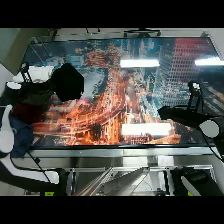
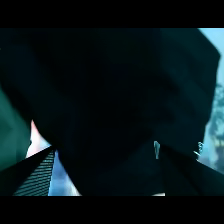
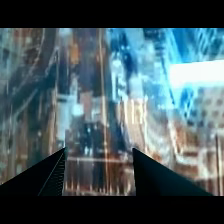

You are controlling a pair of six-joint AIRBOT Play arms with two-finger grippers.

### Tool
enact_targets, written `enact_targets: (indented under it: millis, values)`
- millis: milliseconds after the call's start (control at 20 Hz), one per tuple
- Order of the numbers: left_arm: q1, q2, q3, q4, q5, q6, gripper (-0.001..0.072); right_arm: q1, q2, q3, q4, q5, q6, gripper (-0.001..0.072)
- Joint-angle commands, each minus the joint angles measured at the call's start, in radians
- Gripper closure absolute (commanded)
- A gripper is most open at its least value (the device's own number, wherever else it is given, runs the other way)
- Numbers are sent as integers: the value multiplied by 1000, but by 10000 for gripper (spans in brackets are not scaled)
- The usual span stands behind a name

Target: Fold the shirts.

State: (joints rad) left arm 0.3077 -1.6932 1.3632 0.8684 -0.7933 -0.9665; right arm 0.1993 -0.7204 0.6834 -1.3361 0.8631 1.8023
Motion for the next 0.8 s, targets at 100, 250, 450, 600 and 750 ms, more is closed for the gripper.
enact_targets:
  millis: [100,250,450,600,750]
  values:
    - [-75,-256,192,7,-138,8,-4,0,-71,0,-7,-71,0,248]
    - [-81,-304,280,31,-262,4,295,0,-76,2,-6,-70,0,248]
    - [-91,-311,457,4,-512,-47,705,-1,-69,2,-3,-69,0,250]
    - [-137,-311,588,-98,-733,-91,707,-9,-65,18,-3,-35,0,401]
    - [-240,-260,602,-212,-848,-127,708,-103,-65,76,-4,104,-30,401]
